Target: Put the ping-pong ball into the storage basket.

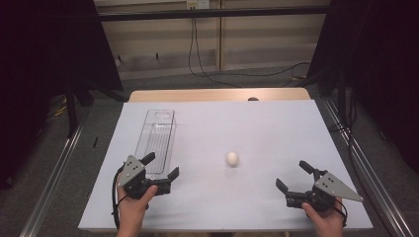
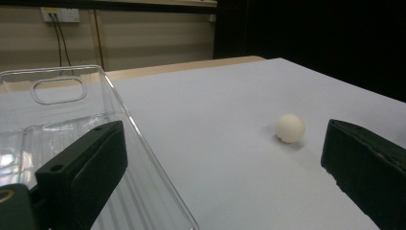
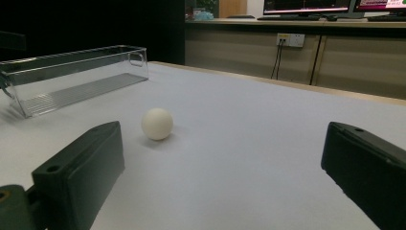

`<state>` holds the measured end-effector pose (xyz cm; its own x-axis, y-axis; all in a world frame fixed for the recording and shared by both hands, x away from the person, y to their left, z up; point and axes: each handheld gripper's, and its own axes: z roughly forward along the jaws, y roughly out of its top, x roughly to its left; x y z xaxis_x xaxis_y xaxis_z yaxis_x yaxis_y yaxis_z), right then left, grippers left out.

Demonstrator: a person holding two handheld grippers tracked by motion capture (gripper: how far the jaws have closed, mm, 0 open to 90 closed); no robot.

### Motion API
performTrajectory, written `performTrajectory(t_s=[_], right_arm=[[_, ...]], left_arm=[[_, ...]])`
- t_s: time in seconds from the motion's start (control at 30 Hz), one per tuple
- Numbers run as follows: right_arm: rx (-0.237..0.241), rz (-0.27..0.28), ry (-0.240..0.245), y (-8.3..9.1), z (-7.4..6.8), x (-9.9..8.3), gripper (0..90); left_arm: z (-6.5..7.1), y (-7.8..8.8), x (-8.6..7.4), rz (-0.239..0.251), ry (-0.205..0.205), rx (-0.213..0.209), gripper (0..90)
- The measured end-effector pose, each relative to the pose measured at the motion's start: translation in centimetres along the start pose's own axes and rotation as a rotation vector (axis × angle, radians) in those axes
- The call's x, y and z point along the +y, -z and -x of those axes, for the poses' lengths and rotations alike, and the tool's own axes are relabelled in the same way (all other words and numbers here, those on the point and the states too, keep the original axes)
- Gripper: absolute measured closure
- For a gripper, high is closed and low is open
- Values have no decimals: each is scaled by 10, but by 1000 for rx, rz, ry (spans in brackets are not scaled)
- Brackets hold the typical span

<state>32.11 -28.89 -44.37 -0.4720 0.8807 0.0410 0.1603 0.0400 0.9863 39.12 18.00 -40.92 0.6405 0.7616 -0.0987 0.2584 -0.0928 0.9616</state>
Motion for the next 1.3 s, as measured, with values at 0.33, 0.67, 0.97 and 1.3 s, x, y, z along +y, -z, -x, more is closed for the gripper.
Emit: performTrajectory(t_s=[0.33, 0.67, 0.97, 1.3], right_arm=[[3, 3, -6, 0, 1, 0, 3], [2, 1, -8, 0, 1, 0, 3], [-5, 7, -9, 0, 0, 1, 4], [-5, 4, -5, 2, 1, 0, 4]], left_arm=[[5, -9, 4, -1, 2, -19, 21], [6, -12, 4, -10, 2, -15, 21], [9, -16, 5, -26, -12, -25, 21], [12, -23, 6, -24, -12, -30, 22]])
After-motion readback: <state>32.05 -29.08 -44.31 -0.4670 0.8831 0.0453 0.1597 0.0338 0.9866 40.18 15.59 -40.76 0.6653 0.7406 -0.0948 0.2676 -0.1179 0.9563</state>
